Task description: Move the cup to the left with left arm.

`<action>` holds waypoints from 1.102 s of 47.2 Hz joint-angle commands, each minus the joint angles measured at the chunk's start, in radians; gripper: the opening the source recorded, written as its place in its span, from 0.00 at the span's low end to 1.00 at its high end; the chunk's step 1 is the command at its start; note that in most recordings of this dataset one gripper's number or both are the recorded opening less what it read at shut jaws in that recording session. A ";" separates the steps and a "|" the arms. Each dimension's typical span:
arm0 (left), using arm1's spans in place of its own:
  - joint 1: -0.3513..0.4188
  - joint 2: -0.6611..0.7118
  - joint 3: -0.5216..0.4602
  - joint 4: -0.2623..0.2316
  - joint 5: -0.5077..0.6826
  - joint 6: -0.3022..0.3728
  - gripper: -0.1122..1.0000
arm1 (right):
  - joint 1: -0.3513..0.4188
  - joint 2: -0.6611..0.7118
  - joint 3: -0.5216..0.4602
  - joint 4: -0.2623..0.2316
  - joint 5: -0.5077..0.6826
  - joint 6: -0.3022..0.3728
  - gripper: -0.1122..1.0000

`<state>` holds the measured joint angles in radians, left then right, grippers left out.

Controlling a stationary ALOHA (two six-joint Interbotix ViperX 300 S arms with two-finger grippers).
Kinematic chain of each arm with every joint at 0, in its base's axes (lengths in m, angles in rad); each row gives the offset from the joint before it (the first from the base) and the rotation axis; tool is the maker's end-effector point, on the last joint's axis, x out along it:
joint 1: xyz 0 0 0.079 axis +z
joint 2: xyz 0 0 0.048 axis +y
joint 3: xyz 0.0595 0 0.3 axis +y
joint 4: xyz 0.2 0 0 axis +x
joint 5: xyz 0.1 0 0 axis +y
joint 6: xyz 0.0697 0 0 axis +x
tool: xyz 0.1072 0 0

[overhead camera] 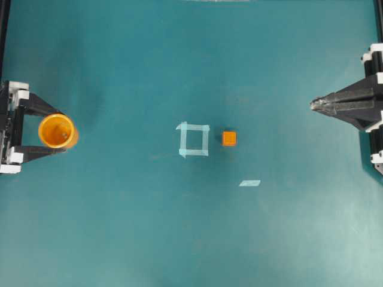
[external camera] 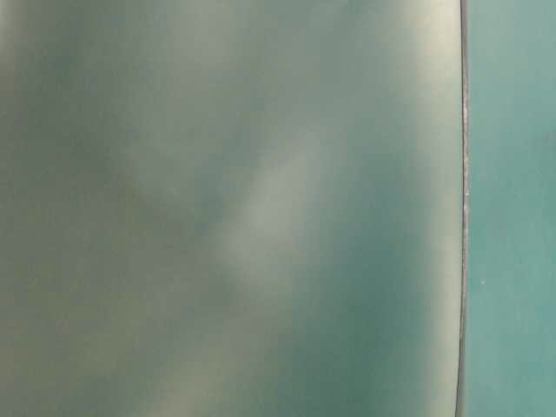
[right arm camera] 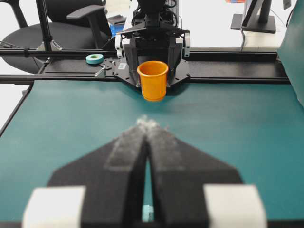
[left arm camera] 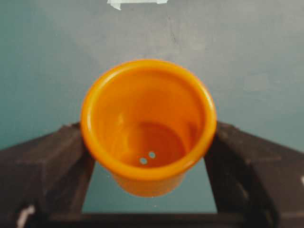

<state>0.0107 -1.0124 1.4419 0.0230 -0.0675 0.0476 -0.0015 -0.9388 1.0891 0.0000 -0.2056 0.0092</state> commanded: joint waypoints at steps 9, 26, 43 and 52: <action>-0.003 0.041 -0.003 0.002 -0.023 0.006 0.73 | 0.000 0.005 -0.032 0.002 -0.005 0.000 0.10; -0.002 0.058 -0.002 0.006 -0.032 0.009 0.73 | 0.000 0.005 -0.032 0.002 0.009 0.000 0.10; 0.026 0.058 0.000 0.006 -0.032 0.009 0.73 | 0.000 0.005 -0.032 0.002 0.015 0.000 0.10; 0.028 0.058 0.000 0.006 -0.034 0.009 0.73 | 0.000 0.005 -0.032 0.002 0.017 0.000 0.10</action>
<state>0.0353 -0.9664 1.4511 0.0261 -0.0905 0.0552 -0.0015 -0.9388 1.0891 0.0015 -0.1856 0.0092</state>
